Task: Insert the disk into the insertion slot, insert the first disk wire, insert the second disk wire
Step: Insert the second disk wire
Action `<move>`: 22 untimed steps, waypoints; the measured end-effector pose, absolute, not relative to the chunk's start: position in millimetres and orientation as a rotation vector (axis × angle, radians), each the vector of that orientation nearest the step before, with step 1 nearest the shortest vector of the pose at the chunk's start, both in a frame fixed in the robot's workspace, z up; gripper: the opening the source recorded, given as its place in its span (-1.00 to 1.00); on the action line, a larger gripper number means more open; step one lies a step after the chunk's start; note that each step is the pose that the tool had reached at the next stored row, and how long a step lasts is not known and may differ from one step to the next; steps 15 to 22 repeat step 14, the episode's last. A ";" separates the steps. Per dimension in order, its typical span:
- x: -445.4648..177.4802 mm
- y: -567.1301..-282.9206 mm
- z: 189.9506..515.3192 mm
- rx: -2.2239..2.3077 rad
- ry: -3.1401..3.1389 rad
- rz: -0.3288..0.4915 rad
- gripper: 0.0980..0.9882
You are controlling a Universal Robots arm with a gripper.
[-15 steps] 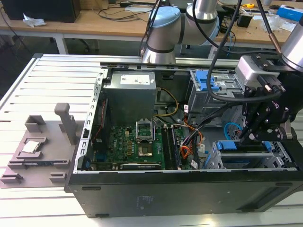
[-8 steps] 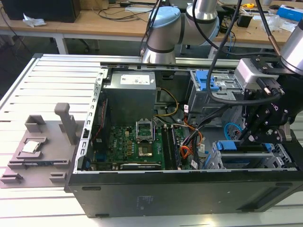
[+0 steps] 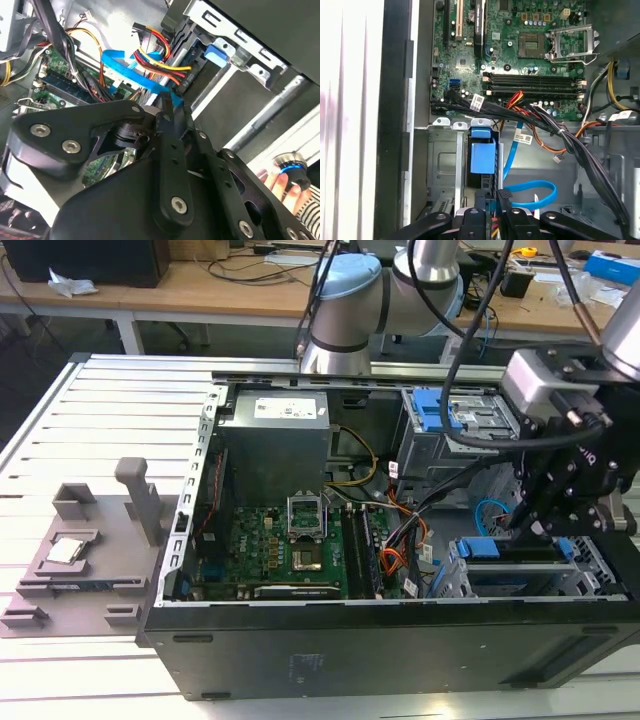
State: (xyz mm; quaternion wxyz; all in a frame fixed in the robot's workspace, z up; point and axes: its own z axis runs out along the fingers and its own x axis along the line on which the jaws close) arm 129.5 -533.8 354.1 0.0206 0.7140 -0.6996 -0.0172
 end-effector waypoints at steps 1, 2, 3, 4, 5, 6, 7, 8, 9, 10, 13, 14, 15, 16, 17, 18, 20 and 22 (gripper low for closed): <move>129.5 -533.6 358.1 2.214 -2.169 -0.053 -0.69; 129.5 -533.4 363.6 2.214 -2.169 -0.053 -0.69; 129.5 -533.2 372.5 2.214 -2.170 -0.053 -0.87; 129.5 -533.1 382.6 2.214 -2.170 -0.053 -0.98; 129.5 -533.1 386.0 2.214 -2.170 -0.053 -0.98; 129.5 -533.1 388.6 2.214 -2.170 -0.053 -0.98; 129.5 -533.1 390.9 2.214 -2.170 -0.053 -0.98; 129.5 -533.1 391.6 2.214 -2.170 -0.053 -0.98; 129.5 -533.1 391.9 2.214 -2.170 -0.053 -0.98; 129.5 -533.1 391.9 2.214 -2.170 -0.053 -0.98; 129.5 -533.1 392.2 2.214 -2.170 -0.053 -0.98; 129.5 -533.1 392.1 2.214 -2.170 -0.053 -0.98; 129.5 -533.1 392.1 2.214 -2.170 -0.053 -0.98; 129.5 -533.1 392.1 2.214 -2.170 -0.053 -0.98; 129.5 -533.1 392.1 2.214 -2.170 -0.053 -0.98; 129.5 -533.1 392.1 2.214 -2.170 -0.053 -0.98; 129.5 -533.1 392.1 2.214 -2.170 -0.053 -0.98; 129.5 -533.1 392.1 2.214 -2.170 -0.053 -0.98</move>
